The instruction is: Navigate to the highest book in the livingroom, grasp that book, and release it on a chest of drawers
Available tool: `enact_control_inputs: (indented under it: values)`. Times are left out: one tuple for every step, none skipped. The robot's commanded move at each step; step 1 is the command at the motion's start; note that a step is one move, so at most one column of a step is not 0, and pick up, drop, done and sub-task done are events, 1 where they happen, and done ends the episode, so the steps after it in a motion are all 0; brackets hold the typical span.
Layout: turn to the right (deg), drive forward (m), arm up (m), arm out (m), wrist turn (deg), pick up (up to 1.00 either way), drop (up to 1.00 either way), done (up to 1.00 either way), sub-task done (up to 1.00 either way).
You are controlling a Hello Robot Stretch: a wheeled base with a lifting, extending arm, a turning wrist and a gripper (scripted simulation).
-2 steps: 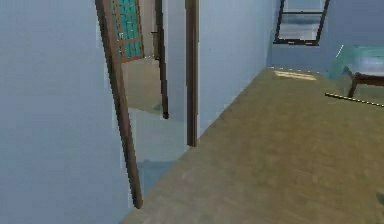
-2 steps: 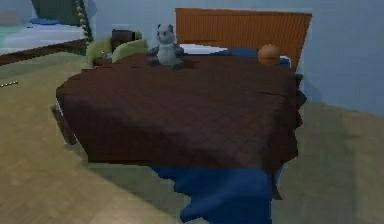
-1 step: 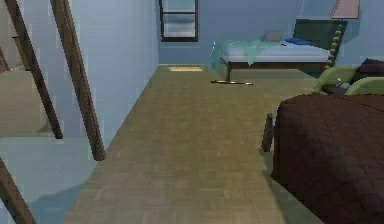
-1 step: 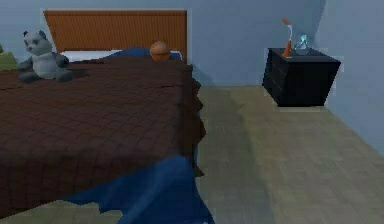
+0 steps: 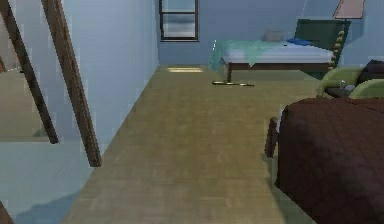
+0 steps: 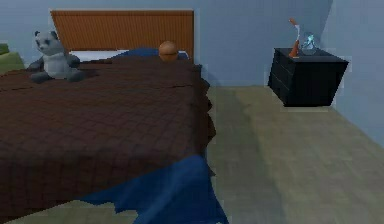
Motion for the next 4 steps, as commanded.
enact_control_inputs:
  values:
    - [-15.0, 0.00, 0.00, 0.00, 0.0, 0.00, 0.00, 0.00, 0.00]
    - [0.0, 1.00, 0.00, 0.00, 0.0, 0.00, 0.00, 0.00, 0.00]
    - [-33.0, 0.00, 0.00, 0.00, 0.0, 0.00, 0.00, 0.00, 0.00]
    - [0.0, 0.55, 0.00, 0.00, 0.0, 0.00, 0.00, 0.00, 0.00]
